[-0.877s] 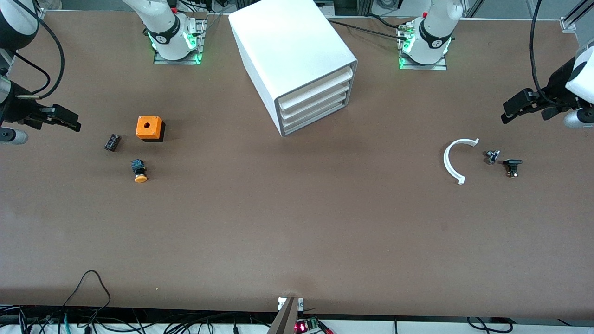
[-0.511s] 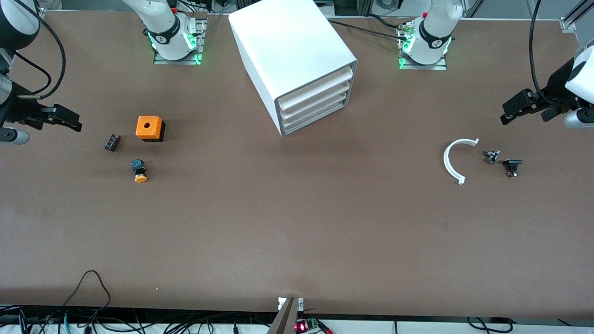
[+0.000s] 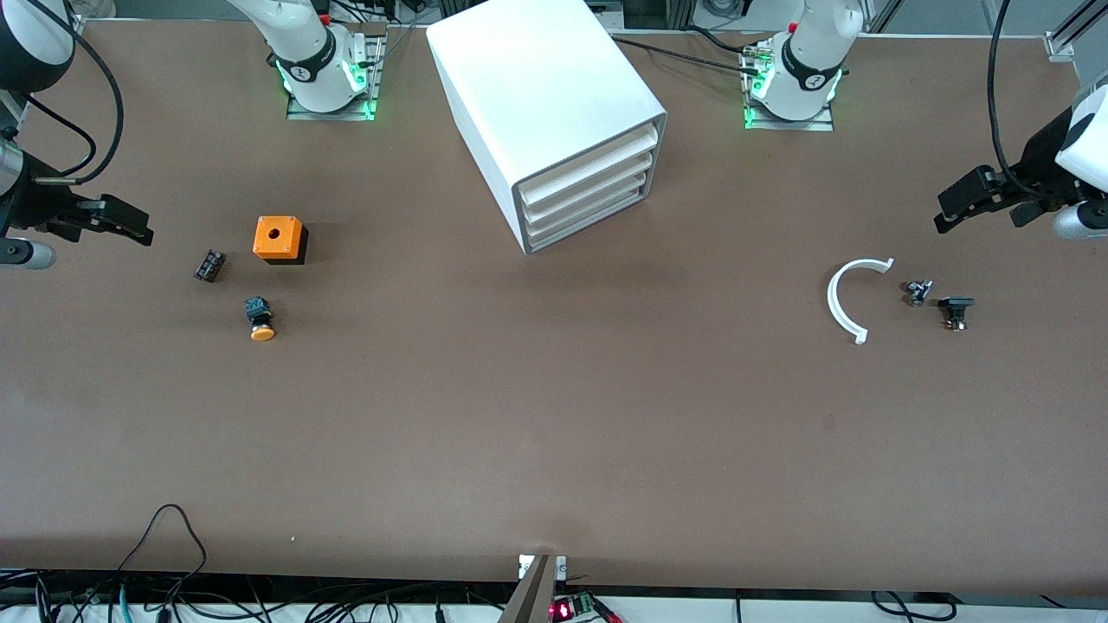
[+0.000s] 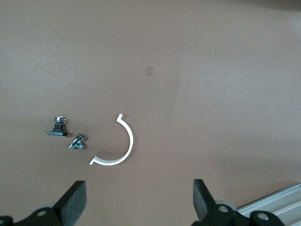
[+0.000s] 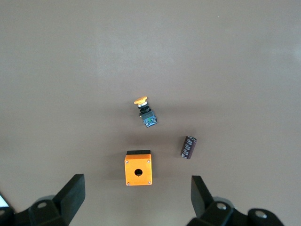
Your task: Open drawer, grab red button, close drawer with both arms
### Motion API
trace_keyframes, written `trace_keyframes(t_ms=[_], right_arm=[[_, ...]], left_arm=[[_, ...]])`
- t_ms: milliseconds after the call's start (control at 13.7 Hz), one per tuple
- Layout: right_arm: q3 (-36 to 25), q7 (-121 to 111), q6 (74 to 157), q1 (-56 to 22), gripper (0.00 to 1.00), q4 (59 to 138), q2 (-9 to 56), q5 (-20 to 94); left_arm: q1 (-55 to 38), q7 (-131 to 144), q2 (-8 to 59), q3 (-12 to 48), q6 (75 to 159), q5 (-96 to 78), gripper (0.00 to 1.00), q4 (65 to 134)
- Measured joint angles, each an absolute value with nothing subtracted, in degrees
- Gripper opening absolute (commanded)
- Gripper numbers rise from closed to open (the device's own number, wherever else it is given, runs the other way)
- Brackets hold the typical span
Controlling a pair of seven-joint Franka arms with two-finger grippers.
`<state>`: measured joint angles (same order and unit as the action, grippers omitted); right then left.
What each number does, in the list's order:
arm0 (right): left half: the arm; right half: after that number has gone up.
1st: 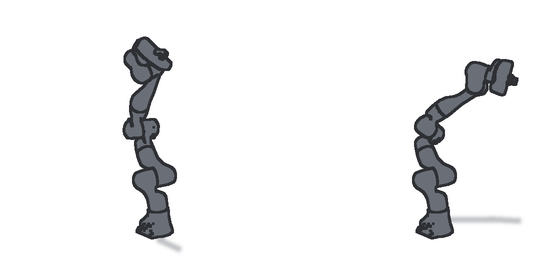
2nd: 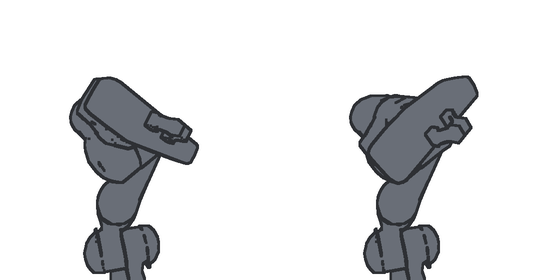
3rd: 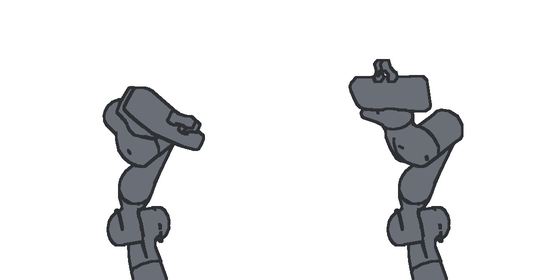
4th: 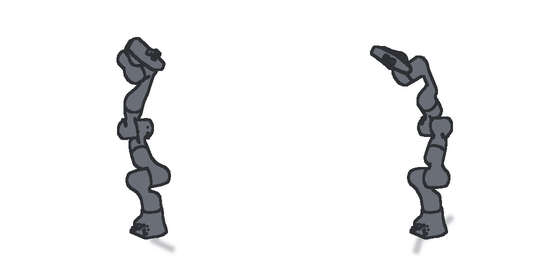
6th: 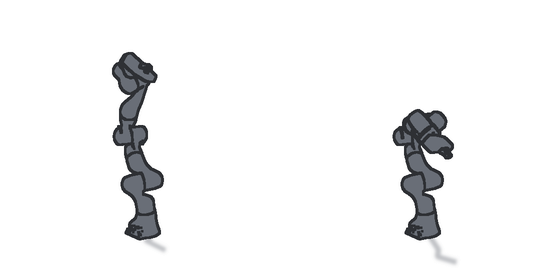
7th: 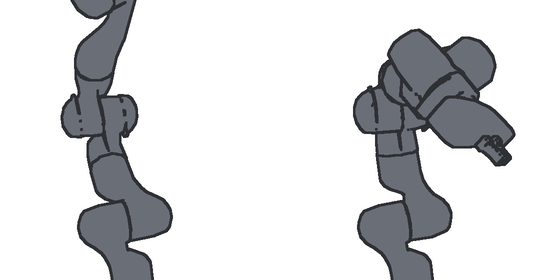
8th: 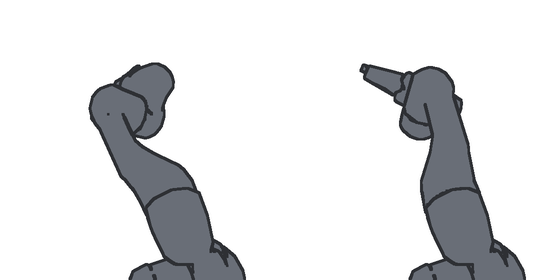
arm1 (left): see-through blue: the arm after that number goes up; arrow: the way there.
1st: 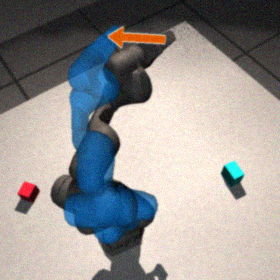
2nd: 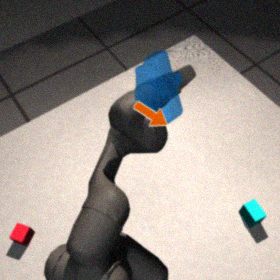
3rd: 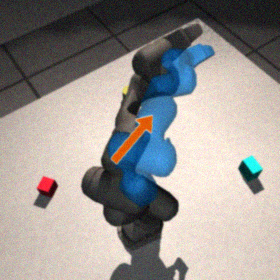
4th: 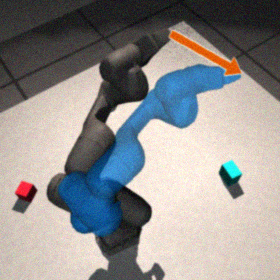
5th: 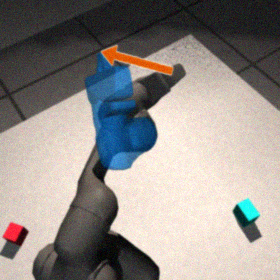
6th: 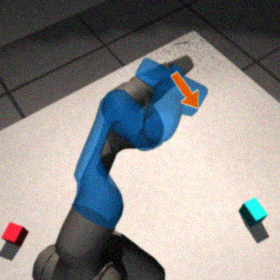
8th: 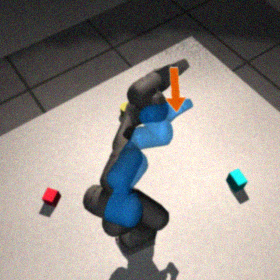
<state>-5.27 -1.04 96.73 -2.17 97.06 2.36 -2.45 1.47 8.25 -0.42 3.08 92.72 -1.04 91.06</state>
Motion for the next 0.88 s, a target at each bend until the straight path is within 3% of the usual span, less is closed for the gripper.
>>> trace_keyframes(t_ms=[877], right_arm=[[-5.27,-1.04,96.73,-2.18,1.00,97.05,2.36,-2.45]], left_arm=[[0.50,8.12,1.96,3.41,92.84,-1.04,1.00,91.34]])
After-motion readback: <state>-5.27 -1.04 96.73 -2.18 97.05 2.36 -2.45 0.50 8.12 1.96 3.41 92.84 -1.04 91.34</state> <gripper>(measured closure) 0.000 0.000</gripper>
